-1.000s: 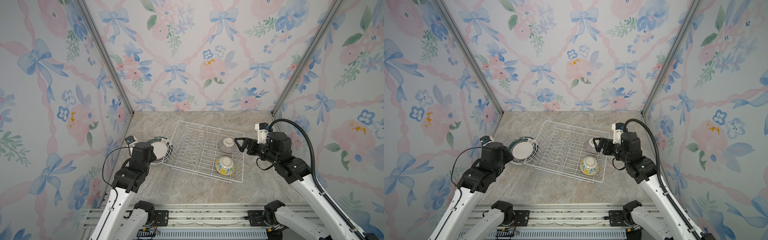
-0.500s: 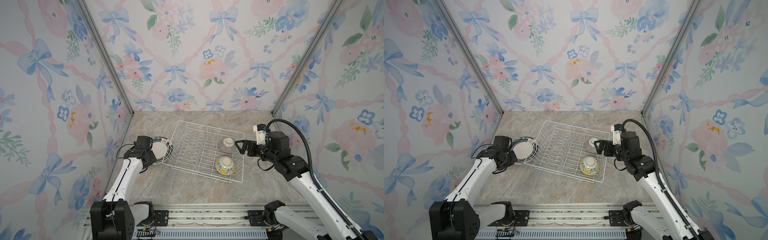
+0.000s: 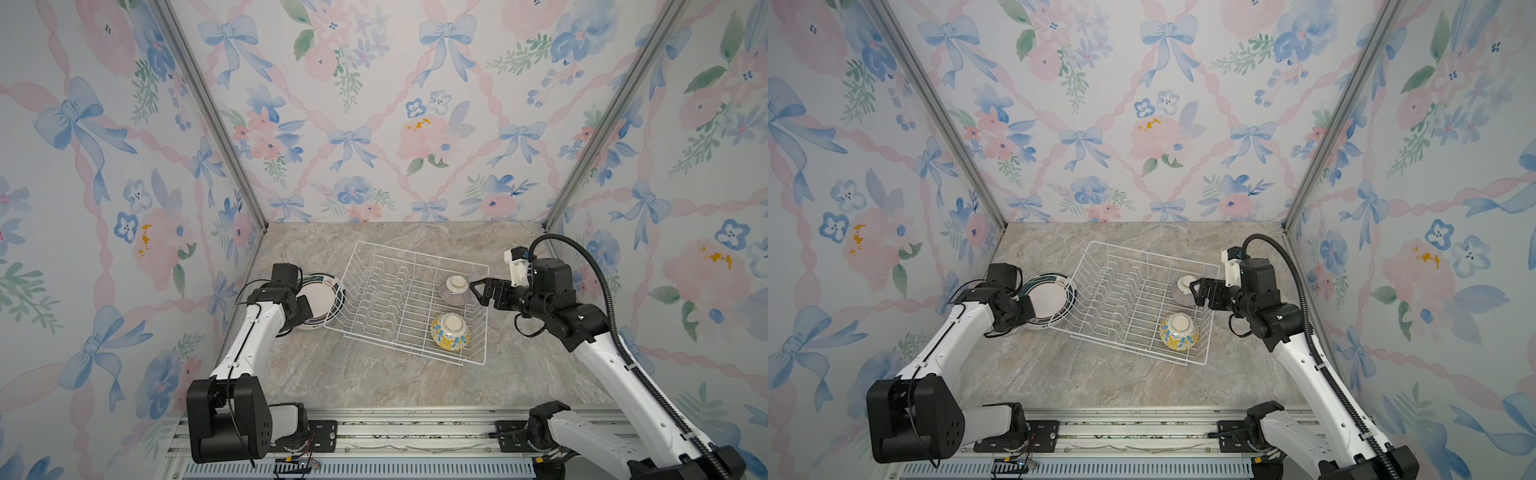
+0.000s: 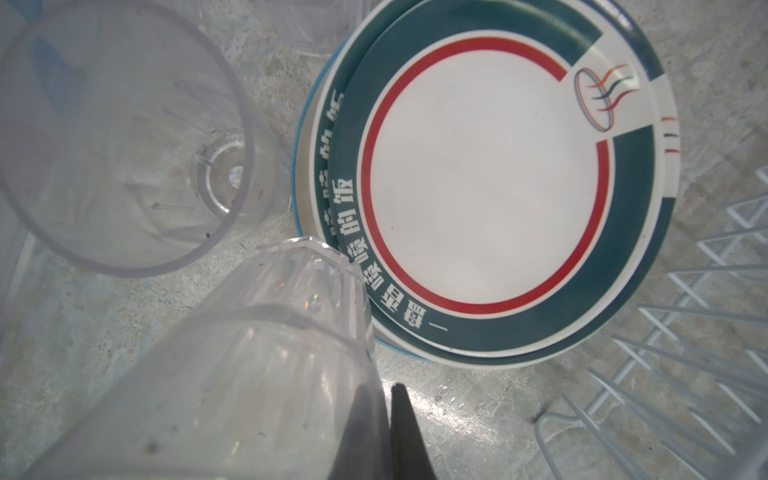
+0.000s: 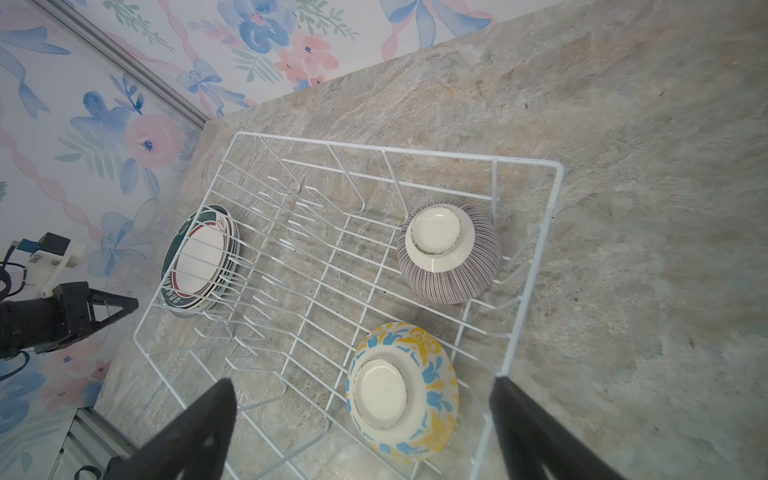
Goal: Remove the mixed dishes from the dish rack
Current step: 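Lower the clear cup onto the table beside the plates and release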
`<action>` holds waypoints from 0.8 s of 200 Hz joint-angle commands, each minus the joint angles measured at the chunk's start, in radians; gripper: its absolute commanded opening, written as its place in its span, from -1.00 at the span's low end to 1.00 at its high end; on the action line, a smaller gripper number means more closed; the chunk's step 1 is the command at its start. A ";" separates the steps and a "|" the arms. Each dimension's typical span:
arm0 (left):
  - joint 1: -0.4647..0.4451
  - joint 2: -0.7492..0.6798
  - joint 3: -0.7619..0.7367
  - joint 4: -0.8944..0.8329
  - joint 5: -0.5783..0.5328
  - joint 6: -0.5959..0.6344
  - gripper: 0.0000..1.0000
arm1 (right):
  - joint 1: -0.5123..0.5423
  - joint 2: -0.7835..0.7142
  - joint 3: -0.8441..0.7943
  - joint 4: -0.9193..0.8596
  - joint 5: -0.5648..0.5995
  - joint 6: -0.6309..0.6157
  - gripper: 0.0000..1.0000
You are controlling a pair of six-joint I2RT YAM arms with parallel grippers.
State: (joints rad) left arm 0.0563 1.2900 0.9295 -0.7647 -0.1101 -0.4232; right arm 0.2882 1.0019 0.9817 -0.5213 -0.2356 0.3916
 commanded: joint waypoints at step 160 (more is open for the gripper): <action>-0.105 -0.094 0.055 -0.041 0.127 0.083 -1.00 | -0.025 0.018 0.046 -0.025 0.012 0.009 0.93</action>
State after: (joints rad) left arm 0.0113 1.2163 0.9596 -0.7807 0.0101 -0.3332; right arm 0.2737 1.0096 0.9894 -0.5247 -0.2356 0.3962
